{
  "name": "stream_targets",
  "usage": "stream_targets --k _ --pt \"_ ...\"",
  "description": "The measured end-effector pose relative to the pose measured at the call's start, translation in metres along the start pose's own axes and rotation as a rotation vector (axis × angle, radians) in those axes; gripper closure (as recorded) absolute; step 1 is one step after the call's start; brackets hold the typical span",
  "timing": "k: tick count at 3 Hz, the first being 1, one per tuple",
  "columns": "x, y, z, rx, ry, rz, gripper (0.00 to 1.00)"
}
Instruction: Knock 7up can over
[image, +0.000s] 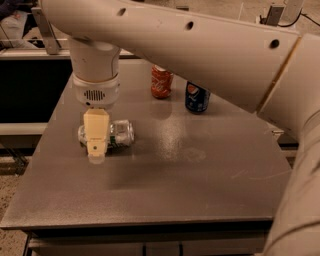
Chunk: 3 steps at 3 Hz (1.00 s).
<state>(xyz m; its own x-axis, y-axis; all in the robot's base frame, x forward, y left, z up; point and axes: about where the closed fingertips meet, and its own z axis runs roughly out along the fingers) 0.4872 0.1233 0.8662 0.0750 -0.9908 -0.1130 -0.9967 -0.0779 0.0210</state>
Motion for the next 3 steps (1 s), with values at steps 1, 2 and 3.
stream_targets --k 1,2,3 --pt "0.0 0.0 0.0 0.0 0.0 0.0 0.0" --pt "0.01 0.0 -0.019 0.006 -0.021 -0.013 0.0" --pt "0.029 0.003 -0.055 0.062 -0.059 -0.003 0.0"
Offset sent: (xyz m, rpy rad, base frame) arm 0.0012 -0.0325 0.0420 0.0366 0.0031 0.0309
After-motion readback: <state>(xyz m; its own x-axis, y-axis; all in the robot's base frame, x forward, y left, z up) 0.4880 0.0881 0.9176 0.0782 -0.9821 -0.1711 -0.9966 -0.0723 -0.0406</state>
